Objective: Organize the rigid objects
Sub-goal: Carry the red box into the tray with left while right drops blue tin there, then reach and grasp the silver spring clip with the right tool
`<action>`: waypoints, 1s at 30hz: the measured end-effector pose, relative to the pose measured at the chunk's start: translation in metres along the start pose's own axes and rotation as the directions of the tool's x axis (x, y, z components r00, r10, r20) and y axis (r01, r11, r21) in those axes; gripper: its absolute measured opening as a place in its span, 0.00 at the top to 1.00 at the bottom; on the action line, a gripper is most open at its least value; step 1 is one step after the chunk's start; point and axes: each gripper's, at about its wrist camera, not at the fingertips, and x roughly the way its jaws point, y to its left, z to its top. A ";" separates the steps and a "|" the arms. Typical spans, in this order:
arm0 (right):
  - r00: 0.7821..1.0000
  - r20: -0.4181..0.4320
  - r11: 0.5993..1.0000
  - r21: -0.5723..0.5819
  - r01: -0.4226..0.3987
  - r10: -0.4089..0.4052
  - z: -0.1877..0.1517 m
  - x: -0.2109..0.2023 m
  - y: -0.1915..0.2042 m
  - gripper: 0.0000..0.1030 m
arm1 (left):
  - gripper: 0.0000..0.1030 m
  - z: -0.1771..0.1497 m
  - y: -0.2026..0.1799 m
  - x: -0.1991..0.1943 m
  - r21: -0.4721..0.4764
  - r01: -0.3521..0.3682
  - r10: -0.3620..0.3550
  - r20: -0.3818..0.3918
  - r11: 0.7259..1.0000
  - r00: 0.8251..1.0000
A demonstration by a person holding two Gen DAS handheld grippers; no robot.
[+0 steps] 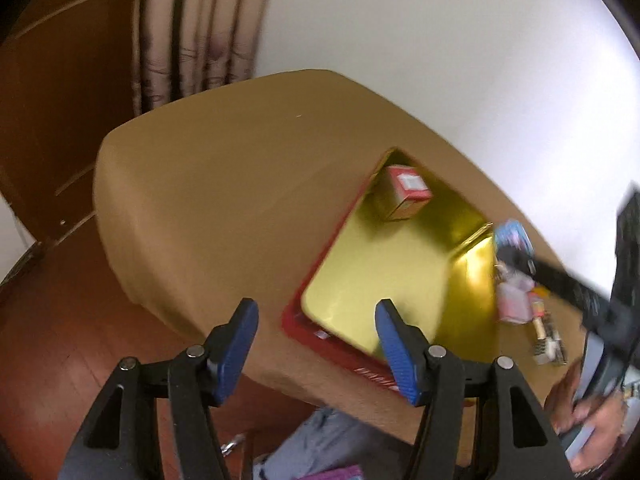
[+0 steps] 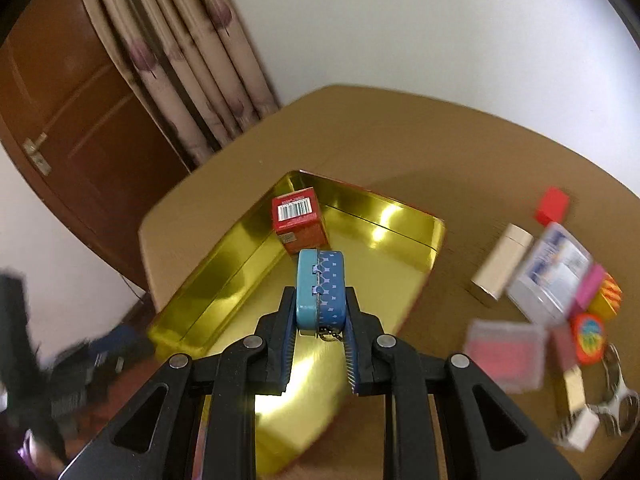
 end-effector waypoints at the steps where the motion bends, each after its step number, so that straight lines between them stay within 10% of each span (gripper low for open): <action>1: 1.000 -0.018 1.000 0.001 0.013 -0.013 0.005 0.014 0.002 0.81 | 0.39 -0.002 0.002 0.002 -0.009 0.014 -0.014 -0.016 1.000 1.000; 15: 0.996 -0.071 0.995 0.075 0.060 -0.055 0.031 0.075 -0.007 0.68 | 0.39 -0.012 -0.015 -0.002 0.127 0.022 -0.024 0.017 0.992 1.000; 18: 1.000 0.004 0.996 0.080 0.029 -0.029 0.025 0.054 -0.006 0.47 | 0.39 -0.013 -0.016 0.003 0.132 0.023 -0.023 -0.002 0.991 1.000; 23: 0.993 0.117 0.999 0.044 0.023 -0.028 -0.023 -0.019 -0.021 0.44 | 0.39 -0.015 -0.024 0.004 0.157 0.039 -0.040 -0.002 0.987 0.999; 30: 0.960 0.011 0.956 -0.087 0.280 -0.280 -0.118 -0.115 -0.122 0.35 | 0.39 -0.025 -0.043 0.005 0.226 0.067 -0.063 -0.023 0.972 0.998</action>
